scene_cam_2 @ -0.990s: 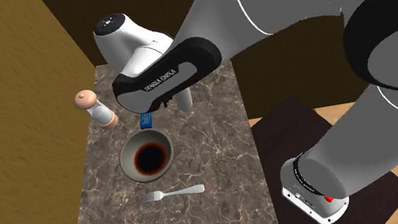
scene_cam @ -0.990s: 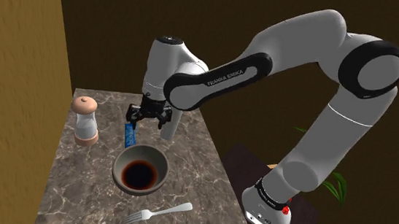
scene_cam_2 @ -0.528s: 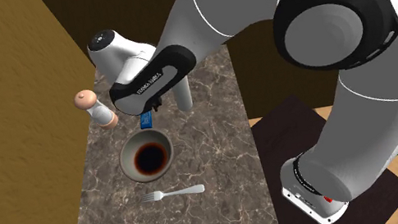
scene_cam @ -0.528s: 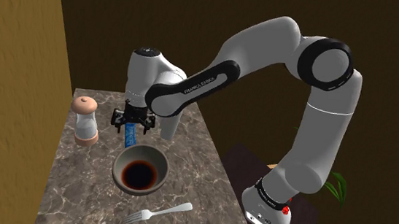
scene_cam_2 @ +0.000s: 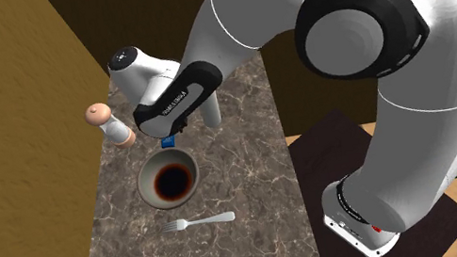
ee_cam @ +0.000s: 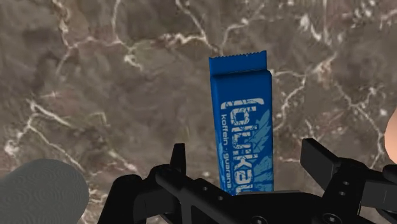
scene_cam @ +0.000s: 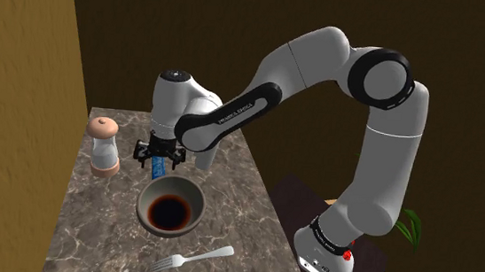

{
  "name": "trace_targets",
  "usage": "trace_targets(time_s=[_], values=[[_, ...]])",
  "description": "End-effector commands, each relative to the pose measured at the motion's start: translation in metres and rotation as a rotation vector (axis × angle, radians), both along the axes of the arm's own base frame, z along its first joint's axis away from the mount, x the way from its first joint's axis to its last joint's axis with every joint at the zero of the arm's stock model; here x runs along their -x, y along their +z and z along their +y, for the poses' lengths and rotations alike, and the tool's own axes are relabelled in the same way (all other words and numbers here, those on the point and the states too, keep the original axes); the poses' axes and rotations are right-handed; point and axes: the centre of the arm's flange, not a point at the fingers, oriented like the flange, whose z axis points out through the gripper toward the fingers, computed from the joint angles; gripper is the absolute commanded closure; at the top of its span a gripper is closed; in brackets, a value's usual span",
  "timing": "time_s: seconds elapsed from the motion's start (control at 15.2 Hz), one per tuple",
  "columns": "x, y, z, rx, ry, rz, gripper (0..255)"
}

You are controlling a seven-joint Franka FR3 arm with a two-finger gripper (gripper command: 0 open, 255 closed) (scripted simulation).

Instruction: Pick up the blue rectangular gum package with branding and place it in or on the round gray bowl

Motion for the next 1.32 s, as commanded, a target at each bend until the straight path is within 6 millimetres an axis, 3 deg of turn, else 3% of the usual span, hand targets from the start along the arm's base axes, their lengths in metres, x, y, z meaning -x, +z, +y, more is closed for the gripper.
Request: trace_targets(time_s=[0.0,0.26,0.33,0.92,1.25], values=[[-0.001,-0.001,0.0,0.0,0.0,0.0,0],[0.0,-0.001,0.0,0.0,0.0,0.0,0],[0.0,-0.001,0.0,0.0,0.0,0.0,255],[-0.001,-0.001,0.0,0.0,0.0,0.0,255],[-0.001,0.025,0.0,0.0,0.0,0.0,255]])
